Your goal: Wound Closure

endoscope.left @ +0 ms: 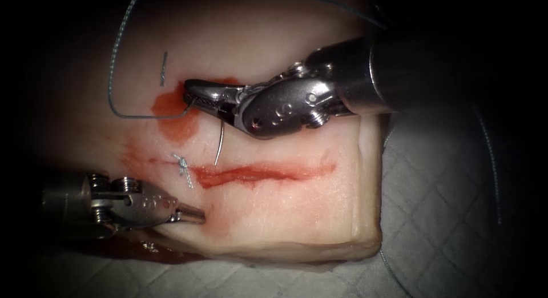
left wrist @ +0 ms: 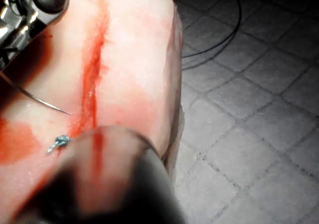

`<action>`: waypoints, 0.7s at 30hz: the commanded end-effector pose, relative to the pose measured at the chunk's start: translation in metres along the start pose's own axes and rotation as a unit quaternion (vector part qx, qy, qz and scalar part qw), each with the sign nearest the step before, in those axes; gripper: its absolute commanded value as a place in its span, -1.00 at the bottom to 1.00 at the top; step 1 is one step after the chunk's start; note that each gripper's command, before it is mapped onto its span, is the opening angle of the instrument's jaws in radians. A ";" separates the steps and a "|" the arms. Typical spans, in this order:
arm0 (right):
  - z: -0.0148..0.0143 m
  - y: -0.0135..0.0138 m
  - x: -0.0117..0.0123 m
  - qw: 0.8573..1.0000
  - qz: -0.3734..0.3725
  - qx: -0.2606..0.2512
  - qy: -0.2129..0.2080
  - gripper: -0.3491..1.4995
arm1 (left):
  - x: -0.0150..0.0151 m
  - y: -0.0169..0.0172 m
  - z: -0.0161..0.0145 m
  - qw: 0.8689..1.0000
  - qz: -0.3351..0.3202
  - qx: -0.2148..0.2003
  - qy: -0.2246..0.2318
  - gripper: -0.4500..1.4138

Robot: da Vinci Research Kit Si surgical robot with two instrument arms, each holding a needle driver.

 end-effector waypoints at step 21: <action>0.0040 -0.0005 -0.0048 0.969 -0.217 -0.101 -0.068 -1.00 | -0.0002 0.0001 0.0006 1.000 0.000 0.001 -0.001 -0.98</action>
